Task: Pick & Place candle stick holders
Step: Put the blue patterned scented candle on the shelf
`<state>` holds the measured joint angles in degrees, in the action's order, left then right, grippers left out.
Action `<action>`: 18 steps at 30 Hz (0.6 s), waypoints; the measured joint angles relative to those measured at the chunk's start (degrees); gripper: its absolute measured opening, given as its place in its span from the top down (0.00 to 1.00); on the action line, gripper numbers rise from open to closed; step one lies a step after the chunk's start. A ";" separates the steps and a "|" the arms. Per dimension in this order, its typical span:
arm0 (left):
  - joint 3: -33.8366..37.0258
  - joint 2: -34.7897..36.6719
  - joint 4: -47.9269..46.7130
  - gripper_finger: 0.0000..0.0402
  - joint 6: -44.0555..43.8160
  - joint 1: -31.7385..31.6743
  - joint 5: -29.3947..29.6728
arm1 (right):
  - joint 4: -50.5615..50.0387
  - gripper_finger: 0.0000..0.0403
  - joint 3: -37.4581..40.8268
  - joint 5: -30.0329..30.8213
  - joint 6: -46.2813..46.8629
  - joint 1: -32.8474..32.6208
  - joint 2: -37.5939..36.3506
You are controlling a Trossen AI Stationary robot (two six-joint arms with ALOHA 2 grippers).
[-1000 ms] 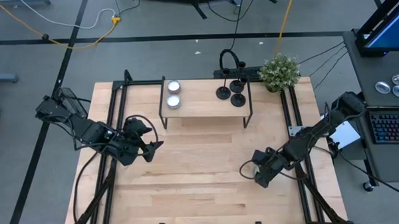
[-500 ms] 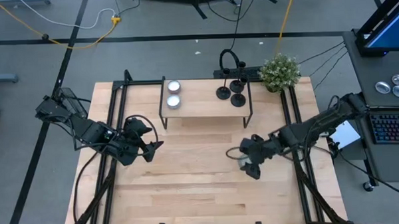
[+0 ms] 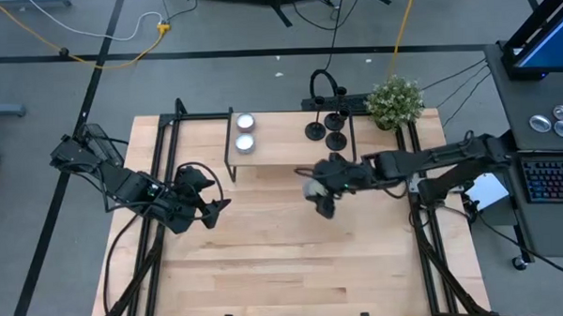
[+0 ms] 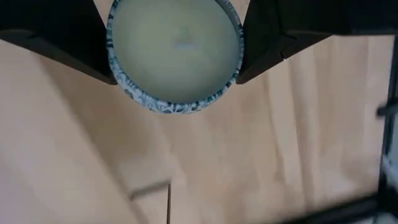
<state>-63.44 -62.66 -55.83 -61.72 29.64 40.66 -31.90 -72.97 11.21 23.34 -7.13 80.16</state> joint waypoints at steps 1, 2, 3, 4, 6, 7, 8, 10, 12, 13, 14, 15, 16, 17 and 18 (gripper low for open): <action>0.00 0.00 0.00 0.04 0.01 0.01 0.00 | 1.65 0.28 -0.71 0.80 -1.05 0.62 0.87; 0.00 -0.02 0.00 0.04 0.01 0.00 0.00 | 2.99 0.28 -1.56 1.28 -2.08 1.27 1.92; 0.00 -0.02 0.00 0.04 0.01 -0.01 0.00 | 4.19 0.28 -2.32 1.87 -2.96 2.01 2.95; 0.00 -0.02 0.00 0.05 0.01 -0.01 0.00 | 5.00 0.28 -3.18 2.48 -3.65 2.68 3.97; 0.00 -0.02 0.00 0.06 0.01 0.01 -0.04 | 6.23 0.28 -4.83 3.06 -4.77 4.15 6.14; 0.00 -0.02 0.00 0.06 0.01 -0.01 -0.03 | 6.78 0.28 -5.89 3.77 -5.20 4.87 7.39; 0.00 -0.02 0.00 0.06 0.01 -0.01 -0.04 | 7.16 0.28 -6.99 3.94 -5.70 5.59 8.41; 0.00 -0.02 -0.02 0.06 0.01 0.00 -0.04 | 6.65 0.28 -8.98 3.97 -6.06 7.08 10.54; 0.00 -0.02 -0.02 0.05 0.15 0.01 -0.05 | 6.87 0.28 -11.25 3.92 -5.87 8.60 12.67; 0.00 -0.02 -0.02 0.05 0.32 -0.01 -0.09 | 6.63 0.28 -12.04 3.91 -5.56 9.18 13.39; 0.00 -0.02 -0.02 0.05 0.57 0.00 -0.11 | 6.08 0.28 -12.66 3.93 -5.25 9.78 14.11; 0.00 -0.02 -0.02 0.04 0.70 0.01 -0.11 | 6.02 0.28 -13.56 3.97 -5.14 10.36 14.92; 0.00 -0.02 0.00 0.04 1.09 0.01 -0.11 | 6.74 0.28 -14.46 4.00 -4.85 10.83 15.64; 0.00 -0.02 0.02 0.04 1.33 -0.01 -0.11 | 7.11 0.28 -15.10 4.01 -4.61 11.28 16.25; 0.00 -0.02 0.02 0.04 1.47 -0.01 -0.11 | 6.66 0.28 -15.53 4.10 -4.43 11.72 16.72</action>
<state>-63.44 -62.67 -55.81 -60.25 29.63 40.55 -25.24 -88.50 15.31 18.91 4.60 96.88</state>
